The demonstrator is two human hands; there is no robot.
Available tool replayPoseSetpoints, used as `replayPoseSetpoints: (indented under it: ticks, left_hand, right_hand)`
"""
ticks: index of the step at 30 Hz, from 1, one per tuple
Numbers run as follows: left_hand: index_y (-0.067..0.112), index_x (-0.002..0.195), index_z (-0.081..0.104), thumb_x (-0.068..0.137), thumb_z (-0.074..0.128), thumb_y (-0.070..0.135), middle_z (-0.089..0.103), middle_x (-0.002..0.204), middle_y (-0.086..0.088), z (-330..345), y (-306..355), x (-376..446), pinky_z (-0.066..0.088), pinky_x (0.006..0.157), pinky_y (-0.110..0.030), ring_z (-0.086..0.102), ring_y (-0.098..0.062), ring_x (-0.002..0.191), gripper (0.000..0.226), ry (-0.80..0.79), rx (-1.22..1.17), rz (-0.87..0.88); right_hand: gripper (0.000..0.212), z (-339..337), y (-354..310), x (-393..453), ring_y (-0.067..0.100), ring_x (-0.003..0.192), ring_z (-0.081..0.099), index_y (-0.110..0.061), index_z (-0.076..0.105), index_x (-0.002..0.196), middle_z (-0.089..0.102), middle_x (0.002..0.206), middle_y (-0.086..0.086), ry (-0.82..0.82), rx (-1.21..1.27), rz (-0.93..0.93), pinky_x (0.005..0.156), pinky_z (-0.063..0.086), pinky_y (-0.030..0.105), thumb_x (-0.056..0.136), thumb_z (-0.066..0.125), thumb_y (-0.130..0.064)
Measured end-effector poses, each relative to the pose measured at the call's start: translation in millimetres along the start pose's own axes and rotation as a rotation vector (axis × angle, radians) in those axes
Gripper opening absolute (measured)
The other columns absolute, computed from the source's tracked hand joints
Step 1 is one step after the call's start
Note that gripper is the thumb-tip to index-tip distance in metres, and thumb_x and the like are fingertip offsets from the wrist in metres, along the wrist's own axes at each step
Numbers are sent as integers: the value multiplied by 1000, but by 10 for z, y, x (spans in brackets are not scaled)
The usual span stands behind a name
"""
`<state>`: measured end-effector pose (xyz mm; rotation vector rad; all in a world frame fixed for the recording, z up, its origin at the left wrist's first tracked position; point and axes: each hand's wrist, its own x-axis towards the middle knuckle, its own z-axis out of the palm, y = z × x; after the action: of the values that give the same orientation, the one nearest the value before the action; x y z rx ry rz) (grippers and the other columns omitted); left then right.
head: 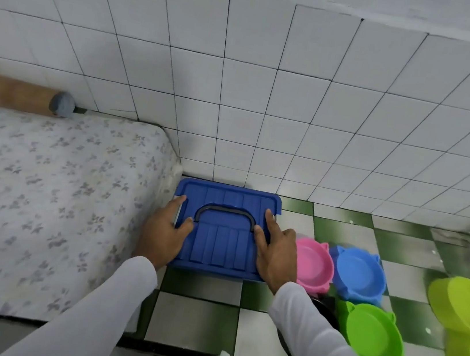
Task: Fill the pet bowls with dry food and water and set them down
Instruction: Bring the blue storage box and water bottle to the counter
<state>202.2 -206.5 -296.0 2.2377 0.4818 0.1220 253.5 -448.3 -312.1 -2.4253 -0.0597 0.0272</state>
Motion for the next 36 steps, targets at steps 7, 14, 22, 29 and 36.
replayPoseSetpoints:
  ticks: [7,14,22,29,36]
  left_hand:
    - [24,156,43,102,60,33,52,153,-3,87,-13,287,33,105,-28,50,-25,137,57,-20,48,10]
    - [20,157,42,103,59,30,51,154,-4,167,-4,424,29,104,-23,48,-24,138,57,-29,81,4]
    - [23,159,36,104,57,34,42,161,-3,220,-51,525,25,110,-25,40,-24,146,60,-60,102,-8]
    - [26,160,33,105,55,36,40,162,-2,249,-89,602,27,118,-34,37,-25,148,61,-61,90,-41]
    - [26,161,31,105,53,40,41,161,-8,237,-126,641,31,120,-44,38,-30,147,62,-97,140,-38]
  right_hand:
    - [53,59,-26,216,38,98,57,-38,35,153,53,120,25,-28,0,34,81,44,40,101,44,-49]
    - [58,125,22,380,7,71,43,-41,24,157,41,106,6,-62,-40,109,78,42,27,103,41,-51]
    - [59,218,126,462,19,82,53,-43,22,158,42,106,5,-95,-35,114,81,46,29,103,37,-56]
    - [59,244,127,554,21,84,55,-44,19,157,40,108,5,-114,-47,104,83,53,35,102,36,-58]
    - [59,252,106,612,29,110,58,-37,26,157,41,131,8,-131,-35,107,97,53,43,103,40,-56]
